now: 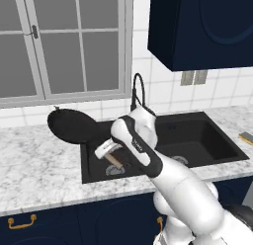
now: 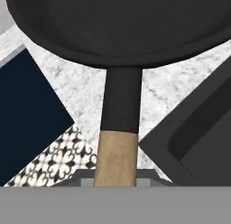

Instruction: Pick the pan and sponge and place them into the sink. Then turn on the water.

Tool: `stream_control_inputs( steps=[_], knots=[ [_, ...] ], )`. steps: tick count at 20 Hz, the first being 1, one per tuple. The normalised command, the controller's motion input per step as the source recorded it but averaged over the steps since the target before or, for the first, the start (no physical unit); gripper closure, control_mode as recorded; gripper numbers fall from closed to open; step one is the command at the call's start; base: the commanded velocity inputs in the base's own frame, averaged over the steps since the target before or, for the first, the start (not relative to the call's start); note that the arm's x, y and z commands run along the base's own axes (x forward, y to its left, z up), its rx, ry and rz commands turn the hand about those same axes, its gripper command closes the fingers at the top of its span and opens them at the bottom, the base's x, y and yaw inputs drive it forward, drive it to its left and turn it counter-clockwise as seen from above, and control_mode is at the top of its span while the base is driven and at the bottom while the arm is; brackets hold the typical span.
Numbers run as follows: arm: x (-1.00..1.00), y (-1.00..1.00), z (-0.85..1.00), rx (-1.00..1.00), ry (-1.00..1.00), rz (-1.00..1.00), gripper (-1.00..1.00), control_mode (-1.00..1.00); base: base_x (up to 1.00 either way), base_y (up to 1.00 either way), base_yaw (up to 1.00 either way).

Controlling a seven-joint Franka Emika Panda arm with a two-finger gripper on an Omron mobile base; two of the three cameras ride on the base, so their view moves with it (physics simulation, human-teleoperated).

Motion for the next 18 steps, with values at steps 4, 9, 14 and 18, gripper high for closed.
stream_control_inputs(
  steps=[4, 9, 14, 18],
  knots=[
    [-0.01, -1.00, 0.59, 0.12, 0.02, 0.23, 1.00, -1.00, 0.00, 0.00, 0.00],
    [0.00, -1.00, 0.17, -0.16, 0.00, 0.25, 1.00, -1.00, 0.00, 0.00, 0.00],
    [0.01, -1.00, 0.03, -0.21, 0.03, 0.15, 1.00, -1.00, 0.00, 0.00, 0.00],
    [0.06, -1.00, -0.10, -0.15, 0.03, 0.01, 1.00, -1.00, 0.00, 0.00, 0.00]
  ],
)
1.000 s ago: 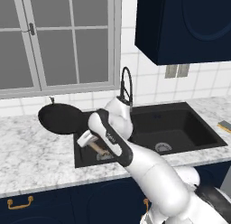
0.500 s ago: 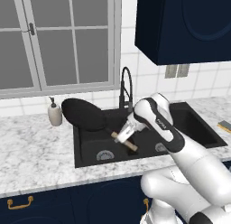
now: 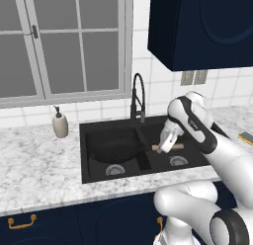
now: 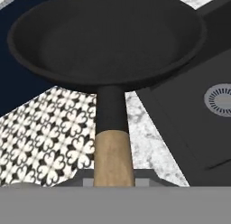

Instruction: Pick the pan and sponge and place them into the sink. Then turn on the water.

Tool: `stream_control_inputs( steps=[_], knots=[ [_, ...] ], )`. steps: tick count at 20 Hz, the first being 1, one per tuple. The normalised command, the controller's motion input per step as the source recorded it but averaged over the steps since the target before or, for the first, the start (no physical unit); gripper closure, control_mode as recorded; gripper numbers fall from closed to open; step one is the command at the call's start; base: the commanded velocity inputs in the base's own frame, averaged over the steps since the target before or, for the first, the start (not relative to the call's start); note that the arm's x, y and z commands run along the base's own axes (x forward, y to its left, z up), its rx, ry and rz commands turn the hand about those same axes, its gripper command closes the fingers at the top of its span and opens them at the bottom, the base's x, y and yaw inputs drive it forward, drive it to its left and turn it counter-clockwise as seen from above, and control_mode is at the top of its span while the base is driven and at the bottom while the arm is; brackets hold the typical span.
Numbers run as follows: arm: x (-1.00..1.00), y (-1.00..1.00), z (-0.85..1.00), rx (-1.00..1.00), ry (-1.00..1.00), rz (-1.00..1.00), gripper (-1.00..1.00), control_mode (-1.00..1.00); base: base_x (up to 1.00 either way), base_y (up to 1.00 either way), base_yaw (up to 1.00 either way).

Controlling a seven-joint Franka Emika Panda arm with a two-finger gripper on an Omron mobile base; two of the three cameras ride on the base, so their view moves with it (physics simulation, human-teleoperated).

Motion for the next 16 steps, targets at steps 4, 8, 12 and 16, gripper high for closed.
stream_control_inputs(
  steps=[4, 8, 12, 16],
  knots=[
    [0.21, -1.00, -0.05, -0.02, 0.00, -0.02, 1.00, -1.00, 0.00, 0.00, 0.00],
    [0.42, -1.00, -0.11, 0.07, 0.00, -0.12, 1.00, -1.00, 0.00, 0.00, 0.00],
    [0.67, -1.00, -0.14, 0.10, 0.00, -0.18, 1.00, -1.00, 0.00, 0.00, 0.00],
    [0.67, -1.00, -0.27, 0.03, 0.00, -0.18, 1.00, -1.00, 0.00, 0.00, 0.00]
  ],
)
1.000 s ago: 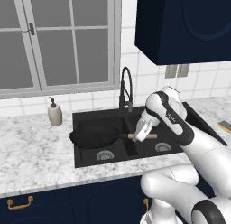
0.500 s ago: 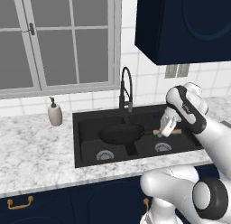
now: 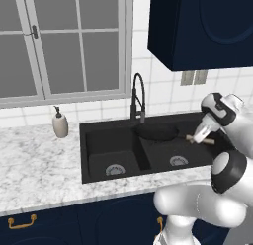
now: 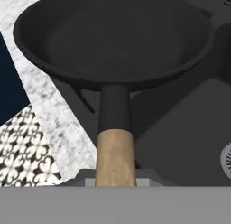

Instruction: Pick the pan and sponge and place them into the sink. Then turn on the water.

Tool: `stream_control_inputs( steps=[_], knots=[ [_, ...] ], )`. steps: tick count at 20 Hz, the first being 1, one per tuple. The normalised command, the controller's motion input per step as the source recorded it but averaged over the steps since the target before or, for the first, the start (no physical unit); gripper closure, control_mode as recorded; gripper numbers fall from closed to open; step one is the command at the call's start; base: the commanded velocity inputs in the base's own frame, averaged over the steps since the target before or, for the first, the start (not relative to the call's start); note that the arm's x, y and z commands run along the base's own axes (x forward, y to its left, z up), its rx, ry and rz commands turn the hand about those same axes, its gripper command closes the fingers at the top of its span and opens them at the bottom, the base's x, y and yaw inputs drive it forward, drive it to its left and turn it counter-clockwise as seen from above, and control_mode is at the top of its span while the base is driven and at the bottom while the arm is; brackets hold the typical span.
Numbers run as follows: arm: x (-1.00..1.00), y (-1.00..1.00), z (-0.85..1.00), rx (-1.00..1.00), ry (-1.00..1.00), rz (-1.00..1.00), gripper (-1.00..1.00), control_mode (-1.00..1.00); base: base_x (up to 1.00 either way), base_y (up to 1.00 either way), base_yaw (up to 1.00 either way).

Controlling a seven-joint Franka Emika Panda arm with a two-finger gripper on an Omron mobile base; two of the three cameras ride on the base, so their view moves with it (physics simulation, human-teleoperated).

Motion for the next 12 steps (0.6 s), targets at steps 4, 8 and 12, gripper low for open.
stream_control_inputs(
  steps=[4, 8, 12],
  knots=[
    [0.55, -1.00, -0.28, 0.00, 0.02, -0.21, 1.00, -1.00, 0.00, 0.00, 0.00],
    [0.56, -0.80, -0.42, -0.07, 0.01, -0.16, 1.00, -1.00, 0.00, 0.00, 0.00],
    [0.65, -0.56, -0.54, -0.17, 0.00, -0.10, 1.00, -1.00, 0.00, 0.00, 0.00]
  ],
)
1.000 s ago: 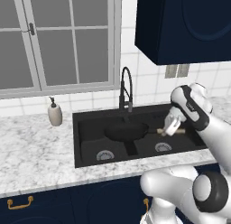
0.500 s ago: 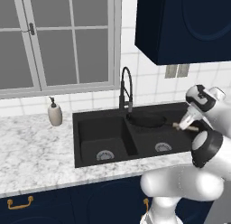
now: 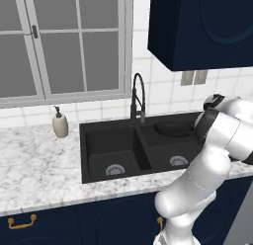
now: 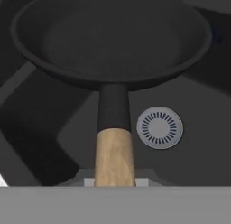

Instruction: Pick the pan and sponge and place them into the sink. Then turn on the water.

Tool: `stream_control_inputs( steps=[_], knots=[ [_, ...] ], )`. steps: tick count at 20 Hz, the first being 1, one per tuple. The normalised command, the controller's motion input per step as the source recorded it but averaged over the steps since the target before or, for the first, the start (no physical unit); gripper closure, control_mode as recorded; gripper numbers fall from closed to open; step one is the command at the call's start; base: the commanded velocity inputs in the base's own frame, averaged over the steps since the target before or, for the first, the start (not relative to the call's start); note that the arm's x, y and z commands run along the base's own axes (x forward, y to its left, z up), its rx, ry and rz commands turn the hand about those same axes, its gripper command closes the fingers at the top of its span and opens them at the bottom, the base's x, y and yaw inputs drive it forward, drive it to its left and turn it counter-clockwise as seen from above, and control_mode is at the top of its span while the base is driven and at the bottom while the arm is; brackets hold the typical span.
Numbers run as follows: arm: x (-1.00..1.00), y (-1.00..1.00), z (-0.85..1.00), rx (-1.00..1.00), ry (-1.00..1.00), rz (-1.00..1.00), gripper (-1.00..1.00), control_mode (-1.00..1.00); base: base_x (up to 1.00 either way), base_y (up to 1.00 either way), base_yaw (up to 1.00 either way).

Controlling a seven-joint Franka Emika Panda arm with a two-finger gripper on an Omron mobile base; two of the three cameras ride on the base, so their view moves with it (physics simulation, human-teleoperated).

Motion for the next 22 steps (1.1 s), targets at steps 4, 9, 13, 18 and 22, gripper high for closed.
stream_control_inputs(
  steps=[4, 9, 13, 18, 22],
  knots=[
    [0.58, -0.32, -0.68, -0.20, 0.00, -0.03, 1.00, -1.00, 0.00, 0.00, 0.00],
    [0.38, -0.22, -0.37, -0.13, 0.00, 0.04, 1.00, -1.00, 0.00, 0.00, 0.00],
    [0.31, -0.21, -0.31, -0.08, 0.00, 0.10, 1.00, -1.00, 0.00, 0.00, 0.00],
    [0.20, -0.06, -0.13, 0.00, 0.00, 0.14, 1.00, -1.00, 0.00, 0.00, 0.00],
    [0.00, 0.16, -0.07, 0.00, 0.01, 0.09, 1.00, -1.00, 0.00, 0.00, 0.00]
  ],
)
